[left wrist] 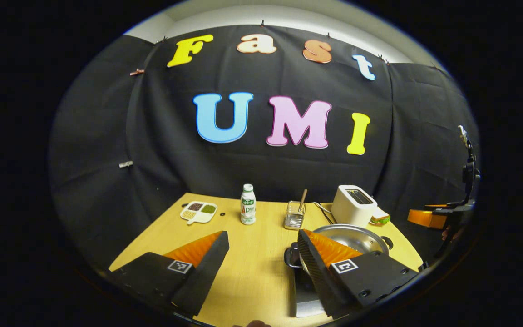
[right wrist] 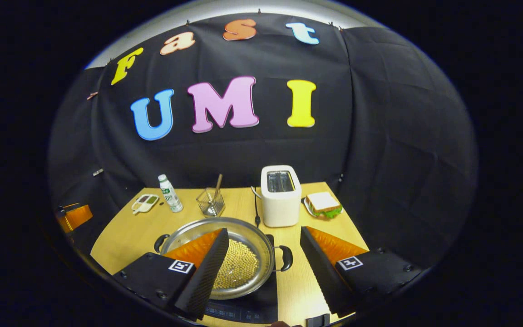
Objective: First push the handle of the pot to place it horizontally, then grasp the pot with both hands and set it on the induction cooktop.
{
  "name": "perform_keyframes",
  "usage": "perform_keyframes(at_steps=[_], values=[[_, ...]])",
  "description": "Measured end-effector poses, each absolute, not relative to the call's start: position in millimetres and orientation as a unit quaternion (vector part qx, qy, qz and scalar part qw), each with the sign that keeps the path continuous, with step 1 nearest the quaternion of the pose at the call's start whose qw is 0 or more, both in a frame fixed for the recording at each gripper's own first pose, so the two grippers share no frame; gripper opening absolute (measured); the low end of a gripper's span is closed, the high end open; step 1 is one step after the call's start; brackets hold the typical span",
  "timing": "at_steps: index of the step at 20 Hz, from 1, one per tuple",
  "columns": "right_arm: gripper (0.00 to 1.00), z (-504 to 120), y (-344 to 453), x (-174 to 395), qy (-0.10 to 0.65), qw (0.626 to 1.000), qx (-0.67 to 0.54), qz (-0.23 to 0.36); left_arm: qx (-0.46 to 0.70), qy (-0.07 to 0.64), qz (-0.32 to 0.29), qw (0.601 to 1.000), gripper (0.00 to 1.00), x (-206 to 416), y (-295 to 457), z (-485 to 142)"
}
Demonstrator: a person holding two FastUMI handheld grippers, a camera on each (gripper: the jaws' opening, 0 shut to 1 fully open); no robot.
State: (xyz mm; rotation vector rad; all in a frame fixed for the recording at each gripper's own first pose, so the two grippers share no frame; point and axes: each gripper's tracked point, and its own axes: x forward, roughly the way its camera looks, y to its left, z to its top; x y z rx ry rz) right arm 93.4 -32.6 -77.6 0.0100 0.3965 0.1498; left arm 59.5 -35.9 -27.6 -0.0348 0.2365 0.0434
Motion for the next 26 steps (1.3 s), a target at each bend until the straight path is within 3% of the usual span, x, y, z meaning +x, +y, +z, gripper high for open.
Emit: perform_keyframes(at_steps=[4,7,15,26], values=[[0.99,-25,-34,74,0.105,0.994,-0.009,0.033,-0.019,0.080,0.023,0.996,0.95,26,-33,-4],[0.99,-4,-34,54,0.077,0.997,-0.005,0.024,-0.016,0.045,0.039,0.998,0.95,5,-22,13],[0.99,22,-82,23,0.044,0.996,0.015,0.072,-0.039,0.012,0.063,0.997,0.95,-49,-59,35],[0.98,5,-103,-10,0.058,0.994,0.016,0.095,-0.048,0.045,0.091,0.994,0.95,-88,-80,18]])
